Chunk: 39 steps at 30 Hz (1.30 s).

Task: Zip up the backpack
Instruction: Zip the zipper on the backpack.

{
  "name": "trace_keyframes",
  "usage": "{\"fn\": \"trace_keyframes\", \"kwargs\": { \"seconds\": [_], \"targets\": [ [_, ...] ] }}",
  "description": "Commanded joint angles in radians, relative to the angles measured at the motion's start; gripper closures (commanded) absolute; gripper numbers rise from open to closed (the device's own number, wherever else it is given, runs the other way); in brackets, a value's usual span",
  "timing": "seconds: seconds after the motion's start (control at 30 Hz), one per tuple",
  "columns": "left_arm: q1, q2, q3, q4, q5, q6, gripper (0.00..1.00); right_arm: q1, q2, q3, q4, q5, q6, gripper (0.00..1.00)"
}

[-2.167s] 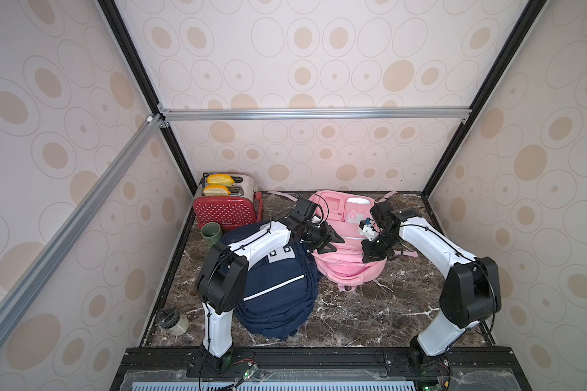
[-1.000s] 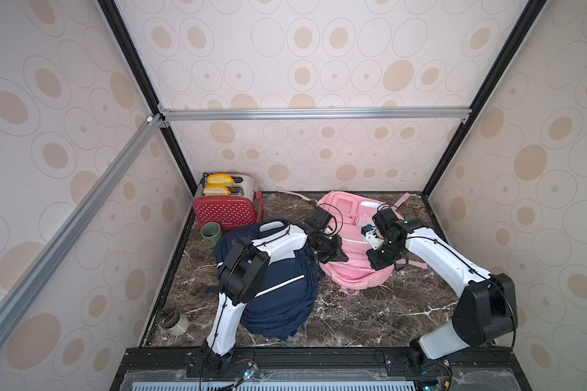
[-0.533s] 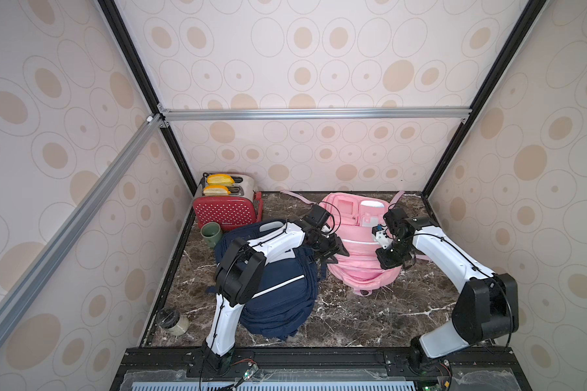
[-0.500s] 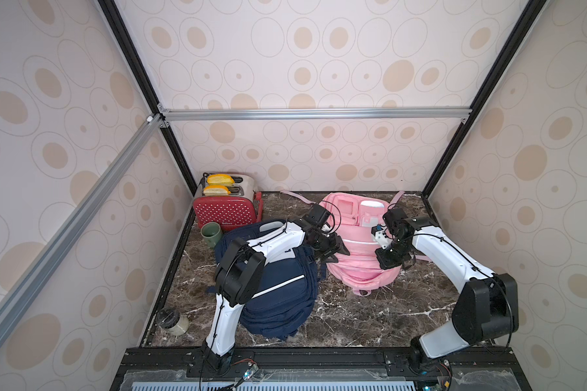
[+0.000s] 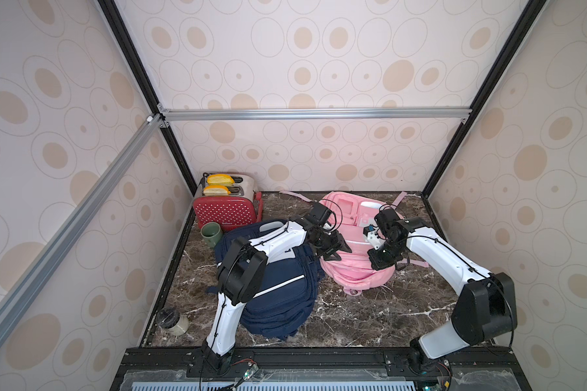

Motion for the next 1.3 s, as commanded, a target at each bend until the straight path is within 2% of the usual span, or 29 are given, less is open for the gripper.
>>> {"fn": "trace_keyframes", "kwargs": {
  "seconds": [0.0,0.07,0.17,0.23,0.27,0.4,0.5,0.73,0.77,0.83,0.9,1.03,1.17,1.27],
  "targets": [
    [-0.014,0.046,0.04,0.029,0.021,-0.008,0.54,0.02,-0.039,0.035,0.009,-0.05,0.011,1.0],
    [-0.016,0.052,0.032,0.029,0.03,-0.007,0.57,0.024,-0.041,0.036,0.017,-0.06,0.009,1.0],
    [-0.016,0.063,0.024,0.024,0.03,-0.004,0.66,0.034,-0.043,0.039,0.023,-0.072,0.008,1.0],
    [-0.016,0.071,0.026,0.028,0.027,-0.005,0.81,0.043,-0.048,0.031,0.027,-0.079,0.009,1.0],
    [-0.016,0.073,0.026,0.028,0.024,-0.005,0.85,0.048,-0.051,0.025,0.028,-0.079,0.006,1.0],
    [-0.016,0.079,0.022,0.019,0.003,-0.001,0.86,0.052,-0.072,0.002,0.031,-0.077,0.005,1.0],
    [-0.016,0.075,0.004,0.042,0.001,-0.007,1.0,0.052,-0.087,-0.011,0.031,-0.078,0.004,1.0],
    [-0.016,0.067,0.0,0.024,-0.011,-0.001,1.0,0.055,-0.092,-0.018,0.03,-0.088,0.01,1.0],
    [-0.015,0.063,0.001,0.007,-0.011,0.004,0.71,0.055,-0.089,-0.016,0.032,-0.085,0.012,1.0],
    [-0.015,0.032,-0.016,-0.026,-0.03,0.013,0.04,0.061,-0.085,-0.008,0.036,-0.077,0.016,1.0],
    [-0.014,-0.018,-0.06,-0.016,-0.042,-0.008,0.01,0.065,-0.082,-0.003,0.043,-0.076,0.019,1.0],
    [-0.008,-0.096,-0.152,0.093,-0.067,-0.137,0.01,0.088,-0.081,-0.02,0.069,-0.071,0.034,1.0],
    [-0.008,-0.084,-0.176,0.155,-0.086,-0.25,0.02,0.106,-0.086,-0.031,0.092,-0.06,0.055,1.0],
    [-0.008,-0.057,-0.173,0.228,-0.087,-0.33,0.08,0.11,-0.106,-0.048,0.116,-0.056,0.069,1.0]
  ]
}}
